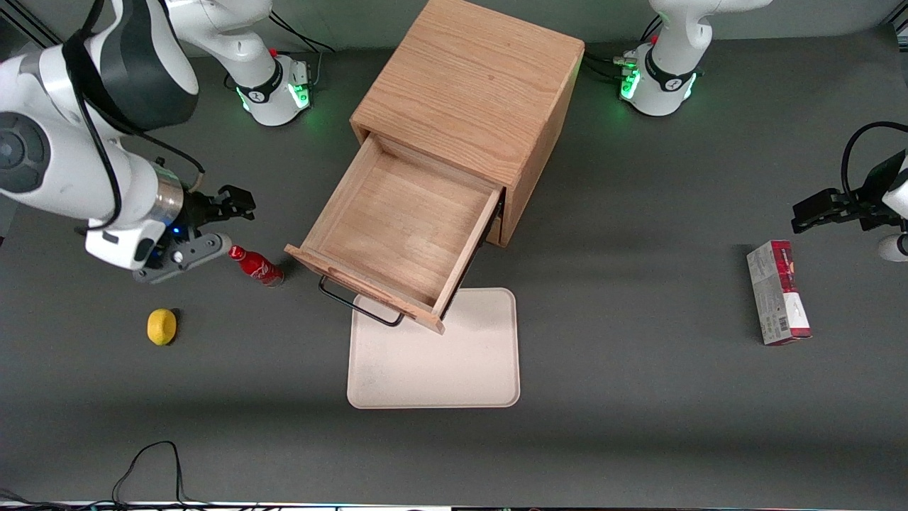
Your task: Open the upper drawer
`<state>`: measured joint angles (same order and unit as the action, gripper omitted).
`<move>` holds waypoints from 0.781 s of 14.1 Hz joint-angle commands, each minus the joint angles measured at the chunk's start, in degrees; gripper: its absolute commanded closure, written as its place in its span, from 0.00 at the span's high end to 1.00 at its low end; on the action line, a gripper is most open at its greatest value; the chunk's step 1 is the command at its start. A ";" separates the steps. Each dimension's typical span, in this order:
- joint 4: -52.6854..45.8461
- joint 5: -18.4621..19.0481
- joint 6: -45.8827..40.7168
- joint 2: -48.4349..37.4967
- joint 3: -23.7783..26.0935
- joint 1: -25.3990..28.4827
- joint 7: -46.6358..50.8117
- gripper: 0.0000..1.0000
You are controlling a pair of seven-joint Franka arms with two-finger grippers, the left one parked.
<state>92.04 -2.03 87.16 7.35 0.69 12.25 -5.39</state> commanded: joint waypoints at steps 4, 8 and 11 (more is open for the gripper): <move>7.45 0.10 1.08 -7.79 -5.51 0.50 3.19 1.00; 6.58 0.01 3.27 -8.58 -6.22 0.41 1.61 1.00; 5.96 0.71 3.72 -8.67 -5.70 0.58 1.52 1.00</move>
<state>97.86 -1.98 90.19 -0.10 -5.18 12.32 -3.25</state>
